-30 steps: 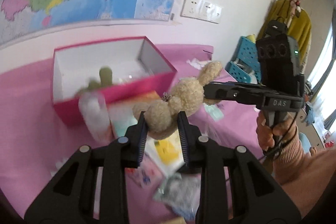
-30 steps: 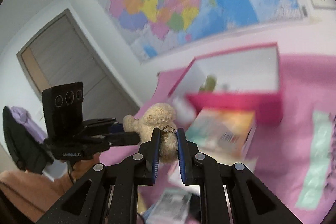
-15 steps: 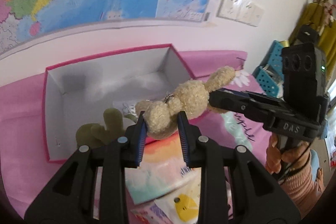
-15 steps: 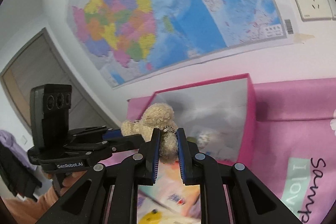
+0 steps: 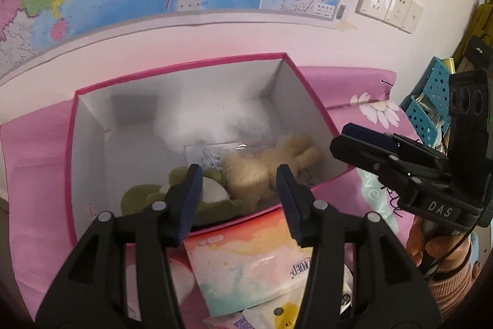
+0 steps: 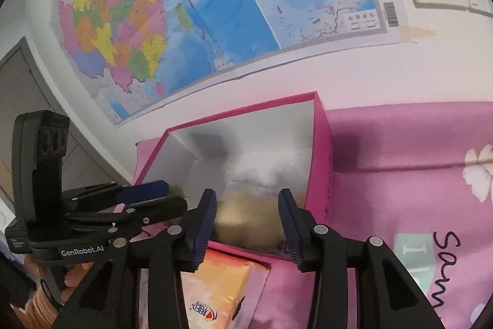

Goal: Organize soft objects

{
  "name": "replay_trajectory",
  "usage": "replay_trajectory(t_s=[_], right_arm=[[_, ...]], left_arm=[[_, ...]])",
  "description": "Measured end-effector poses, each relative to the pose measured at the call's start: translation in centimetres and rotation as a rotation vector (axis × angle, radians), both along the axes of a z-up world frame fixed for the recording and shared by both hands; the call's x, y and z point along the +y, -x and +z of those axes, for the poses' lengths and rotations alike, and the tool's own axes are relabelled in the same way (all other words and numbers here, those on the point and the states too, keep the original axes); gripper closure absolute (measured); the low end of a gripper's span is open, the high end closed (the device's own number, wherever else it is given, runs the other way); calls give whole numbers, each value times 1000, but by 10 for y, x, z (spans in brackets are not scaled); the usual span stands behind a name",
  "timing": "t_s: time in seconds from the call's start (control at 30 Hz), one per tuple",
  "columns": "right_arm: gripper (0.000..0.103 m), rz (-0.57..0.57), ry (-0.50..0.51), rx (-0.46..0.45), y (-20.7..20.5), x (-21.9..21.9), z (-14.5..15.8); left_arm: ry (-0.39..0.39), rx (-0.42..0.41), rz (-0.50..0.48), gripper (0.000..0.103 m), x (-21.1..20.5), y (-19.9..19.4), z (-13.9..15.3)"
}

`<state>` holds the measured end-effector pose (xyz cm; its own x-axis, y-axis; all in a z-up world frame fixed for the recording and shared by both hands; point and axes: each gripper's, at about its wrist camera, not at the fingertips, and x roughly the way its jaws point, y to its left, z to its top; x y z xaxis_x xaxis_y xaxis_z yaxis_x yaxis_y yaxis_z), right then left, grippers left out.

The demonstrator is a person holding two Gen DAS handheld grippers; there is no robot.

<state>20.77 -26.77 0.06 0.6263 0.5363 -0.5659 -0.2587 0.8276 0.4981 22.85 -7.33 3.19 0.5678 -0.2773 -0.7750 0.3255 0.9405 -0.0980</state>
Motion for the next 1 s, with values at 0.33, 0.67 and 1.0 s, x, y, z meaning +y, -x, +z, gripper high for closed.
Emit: replay_trajectory(t_s=[0.33,0.67,1.0], right_arm=[[47,73,-21,-79,52,-9,28],[45,273,-117,-108,126,3,43],[45,448,-83,83,188,32,-10]], left_arm=[[90,-128,-63,51,29,66,33],[96,-132,-115,51,62,142,16],[126,29,-148,51,75,198,-46]])
